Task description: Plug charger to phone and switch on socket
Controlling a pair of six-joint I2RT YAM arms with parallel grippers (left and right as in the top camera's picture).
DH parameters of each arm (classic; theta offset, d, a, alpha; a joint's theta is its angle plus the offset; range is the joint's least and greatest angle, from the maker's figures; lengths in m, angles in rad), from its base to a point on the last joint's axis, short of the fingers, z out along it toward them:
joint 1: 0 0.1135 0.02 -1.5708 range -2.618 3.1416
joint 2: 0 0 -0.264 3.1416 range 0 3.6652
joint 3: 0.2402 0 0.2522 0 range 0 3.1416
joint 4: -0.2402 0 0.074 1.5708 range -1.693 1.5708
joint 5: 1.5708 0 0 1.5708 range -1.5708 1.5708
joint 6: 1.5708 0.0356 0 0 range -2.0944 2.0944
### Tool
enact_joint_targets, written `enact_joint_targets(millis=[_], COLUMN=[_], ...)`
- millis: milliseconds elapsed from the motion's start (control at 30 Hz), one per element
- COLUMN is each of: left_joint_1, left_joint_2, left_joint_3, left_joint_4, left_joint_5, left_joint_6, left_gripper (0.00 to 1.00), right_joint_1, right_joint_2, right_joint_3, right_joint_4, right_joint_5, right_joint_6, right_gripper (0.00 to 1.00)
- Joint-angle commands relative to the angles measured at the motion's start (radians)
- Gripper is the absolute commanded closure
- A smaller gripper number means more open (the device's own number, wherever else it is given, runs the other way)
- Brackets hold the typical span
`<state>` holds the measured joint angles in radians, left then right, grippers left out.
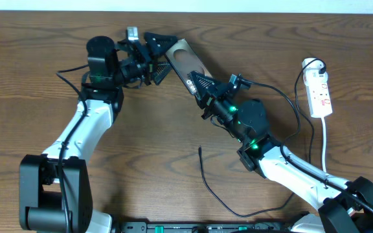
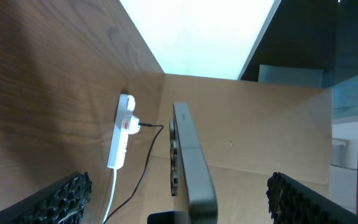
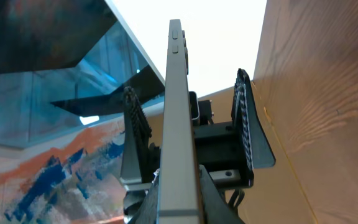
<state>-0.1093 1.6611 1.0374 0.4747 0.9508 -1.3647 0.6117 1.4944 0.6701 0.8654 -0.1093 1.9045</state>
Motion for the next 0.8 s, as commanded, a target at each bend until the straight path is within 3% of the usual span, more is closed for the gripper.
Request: enact_joint_targets(millis=[0, 133, 500, 633, 767], left_joint_1=[-0.020, -0.032, -0.054, -0.063, -0.067], left_joint_2=[-0.014, -0.014, -0.014, -0.014, -0.014], left_joint_3=[0.004, 0.004, 0.004, 0.004, 0.004], left_joint_4=[0.006, 0.006, 0.006, 0.006, 0.005], left_joint_5=[-0.014, -0.021, -0.044, -0.063, -0.077], left_joint_6=[-0.002, -0.002, 0.003, 0.002, 0.002], left_gripper=[0.09, 0.26, 0.29, 0.43, 0.63], right_joint_1=[0.019, 0.032, 0.064, 0.065, 0.066], right_joint_2=[-0.008, -0.008, -0.008, -0.008, -0.008], right_joint_3=[0.009, 0.009, 0.009, 0.009, 0.009], right_joint_4=[0.018, 0.018, 0.018, 0.018, 0.018], right_joint_5=[0.051, 0.051, 0.059, 0.059, 0.058], right_joint_6=[0.009, 0.009, 0.009, 0.009, 0.009], right_gripper=[0.98, 0.98, 0.99, 0.98, 0.99])
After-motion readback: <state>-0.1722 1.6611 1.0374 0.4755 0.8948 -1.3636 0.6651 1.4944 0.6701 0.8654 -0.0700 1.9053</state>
